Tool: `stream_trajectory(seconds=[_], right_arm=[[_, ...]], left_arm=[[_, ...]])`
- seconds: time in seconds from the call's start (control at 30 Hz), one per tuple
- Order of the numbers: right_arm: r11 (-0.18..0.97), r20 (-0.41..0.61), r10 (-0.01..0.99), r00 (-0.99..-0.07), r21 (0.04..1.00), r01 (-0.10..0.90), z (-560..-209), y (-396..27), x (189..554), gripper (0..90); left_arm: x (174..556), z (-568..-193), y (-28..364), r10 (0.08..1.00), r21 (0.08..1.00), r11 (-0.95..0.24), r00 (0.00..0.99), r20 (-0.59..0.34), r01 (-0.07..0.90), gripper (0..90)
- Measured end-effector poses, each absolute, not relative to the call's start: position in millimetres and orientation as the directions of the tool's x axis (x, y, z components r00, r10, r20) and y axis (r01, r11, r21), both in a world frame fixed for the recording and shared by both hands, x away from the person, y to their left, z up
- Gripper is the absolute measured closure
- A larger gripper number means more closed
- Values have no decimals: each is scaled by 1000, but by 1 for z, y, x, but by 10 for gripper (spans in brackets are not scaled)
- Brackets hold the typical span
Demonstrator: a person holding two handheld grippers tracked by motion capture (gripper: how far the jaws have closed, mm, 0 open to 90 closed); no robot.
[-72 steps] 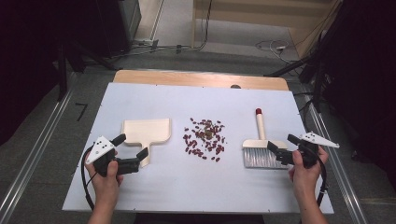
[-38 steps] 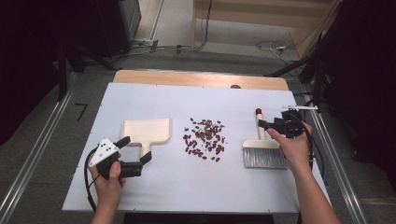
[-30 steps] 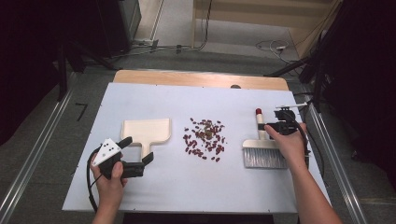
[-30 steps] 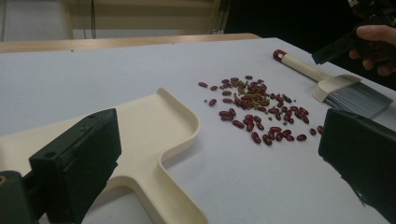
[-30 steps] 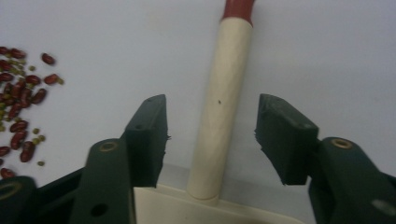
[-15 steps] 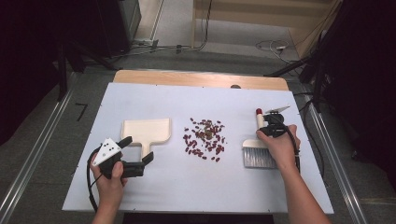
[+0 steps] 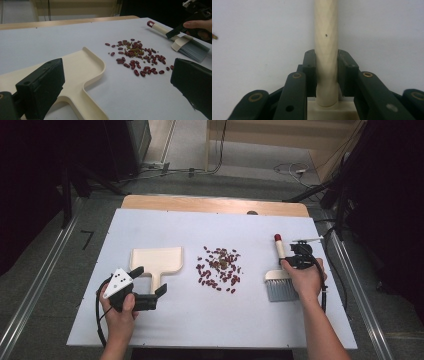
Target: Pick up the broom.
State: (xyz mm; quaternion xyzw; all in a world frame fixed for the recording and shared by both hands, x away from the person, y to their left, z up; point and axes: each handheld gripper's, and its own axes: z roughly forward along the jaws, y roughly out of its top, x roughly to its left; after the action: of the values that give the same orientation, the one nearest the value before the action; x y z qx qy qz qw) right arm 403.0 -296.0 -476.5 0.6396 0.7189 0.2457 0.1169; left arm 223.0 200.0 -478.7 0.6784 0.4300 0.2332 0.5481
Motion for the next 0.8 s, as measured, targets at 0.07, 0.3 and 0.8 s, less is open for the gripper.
stream_trajectory(seconds=[0.07,0.3,0.8], right_arm=[[30,189,969,-159,549,835,-473,-301,397,694],[-61,298,926,-232,724,687,-460,-321,371,694],[-116,266,829,-492,943,313,-417,-306,322,694]], left_arm=[[223,-479,201,839,945,-32,523,-152,326,0],[221,-475,198,835,950,-29,530,-149,312,0],[214,-450,182,807,964,-12,572,-148,266,0]])
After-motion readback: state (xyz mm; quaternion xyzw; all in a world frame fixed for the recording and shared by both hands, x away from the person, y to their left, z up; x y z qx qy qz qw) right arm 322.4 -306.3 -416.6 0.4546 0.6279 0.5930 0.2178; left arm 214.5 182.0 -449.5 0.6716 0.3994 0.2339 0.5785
